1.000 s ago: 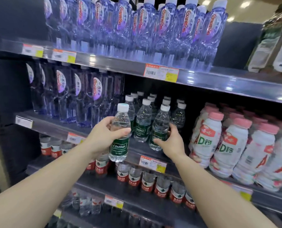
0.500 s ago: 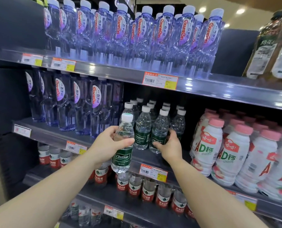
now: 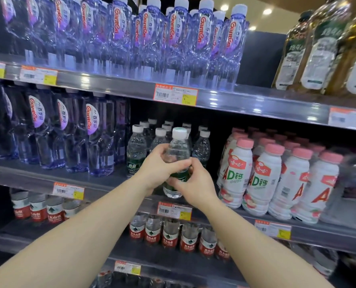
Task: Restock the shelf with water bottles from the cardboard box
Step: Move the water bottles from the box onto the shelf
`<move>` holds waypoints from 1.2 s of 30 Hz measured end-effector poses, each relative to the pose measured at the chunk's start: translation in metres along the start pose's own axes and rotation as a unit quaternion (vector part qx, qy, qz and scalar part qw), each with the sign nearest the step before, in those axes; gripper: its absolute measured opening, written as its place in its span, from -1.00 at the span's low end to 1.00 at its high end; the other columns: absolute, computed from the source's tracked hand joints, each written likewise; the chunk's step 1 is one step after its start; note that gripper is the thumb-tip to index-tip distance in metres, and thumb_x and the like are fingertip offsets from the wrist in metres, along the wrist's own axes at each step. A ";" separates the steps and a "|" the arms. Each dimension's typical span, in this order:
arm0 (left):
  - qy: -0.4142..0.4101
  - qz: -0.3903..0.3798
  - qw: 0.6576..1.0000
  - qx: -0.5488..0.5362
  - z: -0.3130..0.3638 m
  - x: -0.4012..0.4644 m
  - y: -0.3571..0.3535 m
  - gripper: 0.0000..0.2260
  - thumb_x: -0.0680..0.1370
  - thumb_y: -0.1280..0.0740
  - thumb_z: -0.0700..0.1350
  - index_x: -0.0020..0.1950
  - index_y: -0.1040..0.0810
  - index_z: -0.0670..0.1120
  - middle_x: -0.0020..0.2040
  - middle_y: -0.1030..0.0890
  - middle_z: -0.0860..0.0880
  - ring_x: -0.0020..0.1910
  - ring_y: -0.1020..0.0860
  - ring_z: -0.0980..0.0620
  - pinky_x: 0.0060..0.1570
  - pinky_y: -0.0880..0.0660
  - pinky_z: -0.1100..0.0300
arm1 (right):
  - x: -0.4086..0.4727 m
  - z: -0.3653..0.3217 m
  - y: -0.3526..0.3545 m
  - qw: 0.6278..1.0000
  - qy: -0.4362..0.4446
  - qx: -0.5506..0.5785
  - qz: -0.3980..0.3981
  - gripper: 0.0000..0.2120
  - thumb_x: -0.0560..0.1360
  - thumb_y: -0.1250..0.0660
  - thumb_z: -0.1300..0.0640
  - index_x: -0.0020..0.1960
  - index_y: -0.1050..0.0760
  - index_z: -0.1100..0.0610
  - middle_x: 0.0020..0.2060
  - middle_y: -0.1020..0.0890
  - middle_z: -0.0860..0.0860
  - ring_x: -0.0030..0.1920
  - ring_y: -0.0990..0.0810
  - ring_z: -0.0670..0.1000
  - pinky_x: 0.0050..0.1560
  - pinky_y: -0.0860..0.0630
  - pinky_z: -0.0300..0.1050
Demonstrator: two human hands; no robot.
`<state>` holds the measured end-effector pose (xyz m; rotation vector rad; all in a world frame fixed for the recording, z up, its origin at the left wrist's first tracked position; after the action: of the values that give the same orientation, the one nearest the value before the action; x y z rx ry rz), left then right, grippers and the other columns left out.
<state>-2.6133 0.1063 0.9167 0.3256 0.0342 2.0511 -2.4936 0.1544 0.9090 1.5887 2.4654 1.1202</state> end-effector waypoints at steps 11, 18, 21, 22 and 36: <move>0.031 0.018 0.995 0.088 -0.046 0.007 0.032 -0.47 0.47 -0.50 0.00 0.38 -0.42 -0.04 0.20 -0.55 -0.01 0.19 -0.55 0.01 0.16 -0.48 0.13 | 0.030 0.073 0.023 0.988 -0.131 -0.056 0.064 -0.36 0.53 -0.38 0.04 0.48 -0.17 0.15 0.30 -0.53 0.09 0.27 -0.51 0.14 0.23 -0.44 -0.04; 0.029 0.033 0.993 0.114 -0.053 0.007 0.056 -0.54 0.46 -0.52 -0.03 0.32 -0.47 -0.01 0.10 -0.57 0.06 0.18 -0.56 0.01 0.27 -0.49 0.02 | 0.039 0.073 0.016 0.987 -0.121 -0.088 0.052 -0.29 0.56 -0.33 0.03 0.54 -0.04 0.23 0.36 -0.47 0.15 0.34 -0.46 0.17 0.26 -0.40 -0.06; 0.031 0.033 0.991 0.129 -0.057 0.003 0.061 -0.53 0.46 -0.52 -0.02 0.31 -0.47 -0.02 0.10 -0.57 0.06 0.17 -0.55 0.00 0.21 -0.49 0.08 | 0.037 0.071 0.016 0.987 -0.121 -0.094 0.049 -0.28 0.56 -0.33 0.04 0.54 -0.03 0.24 0.37 -0.46 0.15 0.35 -0.44 0.17 0.28 -0.38 -0.07; 0.031 0.030 0.990 0.135 -0.058 0.002 0.060 -0.53 0.46 -0.51 -0.02 0.32 -0.47 -0.02 0.11 -0.56 0.05 0.17 -0.54 0.00 0.18 -0.48 0.12 | 0.036 0.071 0.016 0.987 -0.122 -0.097 0.048 -0.28 0.57 -0.33 0.04 0.54 -0.02 0.24 0.38 -0.45 0.15 0.36 -0.43 0.17 0.28 -0.37 -0.07; -0.012 0.019 0.951 0.307 -0.032 -0.018 0.029 -0.49 0.56 -0.36 0.11 0.45 -0.39 -0.05 0.39 -0.50 -0.02 0.35 -0.47 -0.02 0.34 -0.41 0.00 | -0.006 0.047 0.009 0.988 -0.129 -0.082 -0.003 -0.21 0.59 -0.24 -0.06 0.59 0.19 0.11 0.54 -0.18 0.10 0.47 -0.26 0.14 0.35 -0.32 -0.03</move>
<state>-2.6380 0.0802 0.8867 0.7379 0.6654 2.0336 -2.4669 0.1781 0.8767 1.5677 2.1562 1.0127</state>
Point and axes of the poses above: each hand's wrist, its own x-axis towards the middle knuckle, its own y-axis out of the back of the hand, z = x × y, the point moved 10 cm from there along x, towards the middle knuckle
